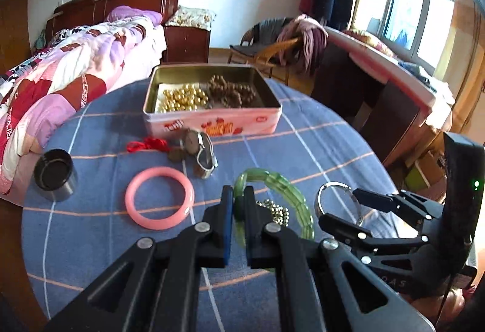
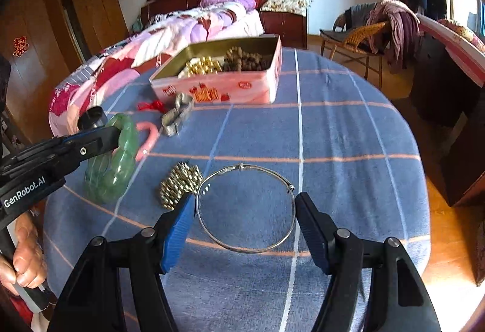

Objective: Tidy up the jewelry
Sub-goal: 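Carry the green jade bangle into the pink tin while the right tool carries the silver bangle there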

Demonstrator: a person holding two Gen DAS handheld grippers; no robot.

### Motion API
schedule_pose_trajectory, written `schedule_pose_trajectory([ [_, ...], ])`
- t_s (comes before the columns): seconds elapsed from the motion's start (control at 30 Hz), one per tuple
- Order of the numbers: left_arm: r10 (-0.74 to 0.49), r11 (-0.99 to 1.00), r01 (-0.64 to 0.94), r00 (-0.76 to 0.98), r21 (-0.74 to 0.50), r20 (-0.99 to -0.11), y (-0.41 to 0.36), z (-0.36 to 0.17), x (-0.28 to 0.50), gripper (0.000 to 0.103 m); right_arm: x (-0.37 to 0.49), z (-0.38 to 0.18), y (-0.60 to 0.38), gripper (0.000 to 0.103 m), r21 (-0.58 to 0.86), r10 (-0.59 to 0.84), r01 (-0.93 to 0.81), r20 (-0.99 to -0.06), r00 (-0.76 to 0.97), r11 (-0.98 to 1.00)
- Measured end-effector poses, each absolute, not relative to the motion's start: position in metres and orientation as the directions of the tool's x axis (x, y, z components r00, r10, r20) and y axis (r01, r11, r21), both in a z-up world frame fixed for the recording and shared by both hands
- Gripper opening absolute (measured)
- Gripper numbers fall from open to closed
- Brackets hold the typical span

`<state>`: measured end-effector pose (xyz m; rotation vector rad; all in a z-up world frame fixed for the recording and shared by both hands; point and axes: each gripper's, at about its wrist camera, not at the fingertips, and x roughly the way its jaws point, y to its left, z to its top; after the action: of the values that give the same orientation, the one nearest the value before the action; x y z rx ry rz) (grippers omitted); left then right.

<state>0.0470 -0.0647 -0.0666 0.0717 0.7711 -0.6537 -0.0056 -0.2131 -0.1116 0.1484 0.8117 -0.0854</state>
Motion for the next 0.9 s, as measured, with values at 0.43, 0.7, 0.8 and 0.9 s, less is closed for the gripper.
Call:
schedule_pose_trajectory([
  [0.43,-0.529,0.828,0.521,0.603,-0.207,-0.597,-0.039,-0.037,0.066,0.007,0.009,-0.055,-0.208,0.068,0.09,-0.031,0.112,-0.628,0.778,0.99],
  [0.7,-0.524,0.841,0.5,0.654,-0.208,-0.545,-0.046,-0.02,0.105,0.007,0.048,-0.017,-0.212,0.068,0.084,-0.038,0.1,-0.545,0.838,0.991],
  [0.8,-0.517,0.847,0.488,0.663,-0.211,-0.541,-0.054,-0.018,0.125,0.007,0.073,-0.011,-0.218,0.068,0.098,-0.045,0.114,-0.531,0.846,0.989],
  [0.9,-0.491,0.861,0.472,0.677,-0.189,-0.549,-0.067,-0.022,0.146,0.007,0.101,-0.012,-0.222,0.068,0.101,-0.053,0.123,-0.522,0.851,0.987],
])
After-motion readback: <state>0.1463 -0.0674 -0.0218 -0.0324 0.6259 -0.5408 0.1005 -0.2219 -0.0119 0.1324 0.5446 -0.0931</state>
